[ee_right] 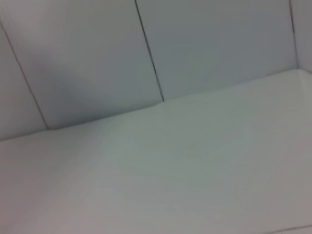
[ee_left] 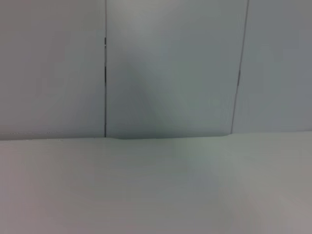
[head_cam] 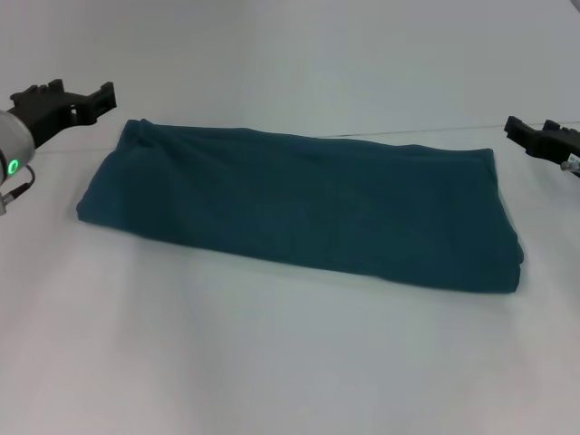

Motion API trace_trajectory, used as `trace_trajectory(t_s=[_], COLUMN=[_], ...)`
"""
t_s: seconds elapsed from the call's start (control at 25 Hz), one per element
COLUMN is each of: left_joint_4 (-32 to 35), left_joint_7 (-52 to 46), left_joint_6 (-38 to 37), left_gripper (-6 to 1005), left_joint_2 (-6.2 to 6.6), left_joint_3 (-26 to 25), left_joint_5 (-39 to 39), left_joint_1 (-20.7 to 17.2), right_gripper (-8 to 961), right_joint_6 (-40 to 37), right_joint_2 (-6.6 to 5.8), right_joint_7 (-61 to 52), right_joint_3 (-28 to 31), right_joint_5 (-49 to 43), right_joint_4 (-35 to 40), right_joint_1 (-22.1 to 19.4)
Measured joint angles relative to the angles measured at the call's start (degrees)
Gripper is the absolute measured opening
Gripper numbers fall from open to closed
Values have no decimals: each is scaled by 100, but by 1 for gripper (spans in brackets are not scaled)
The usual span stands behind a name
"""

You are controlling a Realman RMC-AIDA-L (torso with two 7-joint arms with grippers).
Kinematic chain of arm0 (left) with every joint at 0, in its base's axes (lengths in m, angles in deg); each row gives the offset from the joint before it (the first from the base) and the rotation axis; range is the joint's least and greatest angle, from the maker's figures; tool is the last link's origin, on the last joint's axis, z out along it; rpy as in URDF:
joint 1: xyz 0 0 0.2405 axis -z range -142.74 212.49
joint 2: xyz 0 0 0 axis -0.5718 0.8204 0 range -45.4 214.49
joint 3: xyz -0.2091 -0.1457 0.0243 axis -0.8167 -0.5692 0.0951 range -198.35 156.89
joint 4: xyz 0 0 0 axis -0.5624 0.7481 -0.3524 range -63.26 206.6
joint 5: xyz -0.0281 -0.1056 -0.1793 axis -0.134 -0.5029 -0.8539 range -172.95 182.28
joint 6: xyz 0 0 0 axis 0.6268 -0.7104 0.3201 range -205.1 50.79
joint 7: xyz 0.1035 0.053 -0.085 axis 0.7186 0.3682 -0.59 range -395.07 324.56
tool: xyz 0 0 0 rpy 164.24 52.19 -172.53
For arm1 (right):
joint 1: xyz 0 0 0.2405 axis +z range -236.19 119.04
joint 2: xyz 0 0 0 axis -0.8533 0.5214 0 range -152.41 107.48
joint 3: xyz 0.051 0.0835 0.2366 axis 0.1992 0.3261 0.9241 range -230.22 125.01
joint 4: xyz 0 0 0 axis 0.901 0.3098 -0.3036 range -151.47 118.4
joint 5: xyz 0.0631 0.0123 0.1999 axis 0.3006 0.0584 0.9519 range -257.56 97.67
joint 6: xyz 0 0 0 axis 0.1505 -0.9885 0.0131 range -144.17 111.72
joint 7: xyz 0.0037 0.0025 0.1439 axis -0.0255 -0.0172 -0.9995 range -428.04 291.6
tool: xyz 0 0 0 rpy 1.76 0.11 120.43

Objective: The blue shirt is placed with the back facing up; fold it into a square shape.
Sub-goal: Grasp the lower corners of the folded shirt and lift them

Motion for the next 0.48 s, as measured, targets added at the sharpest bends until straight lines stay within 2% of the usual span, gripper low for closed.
trace_trajectory(t_s=[0.08, 0.16, 0.36, 0.48], left_joint_4=[86, 132, 561, 928], left_joint_7=[-219, -366, -1373, -1916], left_joint_6=[-23, -24, -119, -499], left_gripper=[714, 741, 776, 773], left_joint_2=[1, 6, 62, 75], left_joint_3=[115, 229, 1185, 1559], left_joint_5=[23, 25, 28, 34], left_joint_1=[-95, -162, -639, -1019], right_gripper=[680, 678, 675, 676], right_joint_6=[-10, -48, -544, -1026], right_joint_2=[-44, -90, -178, -262], right_joint_7=[-291, -703, -1742, -2185], right_joint_3=[-286, -684, -1487, -1672], right_joint_5=[-2, -4, -7, -11], right_joint_4=[27, 108, 535, 725], right_joint_1=[-45, -124, -467, -708])
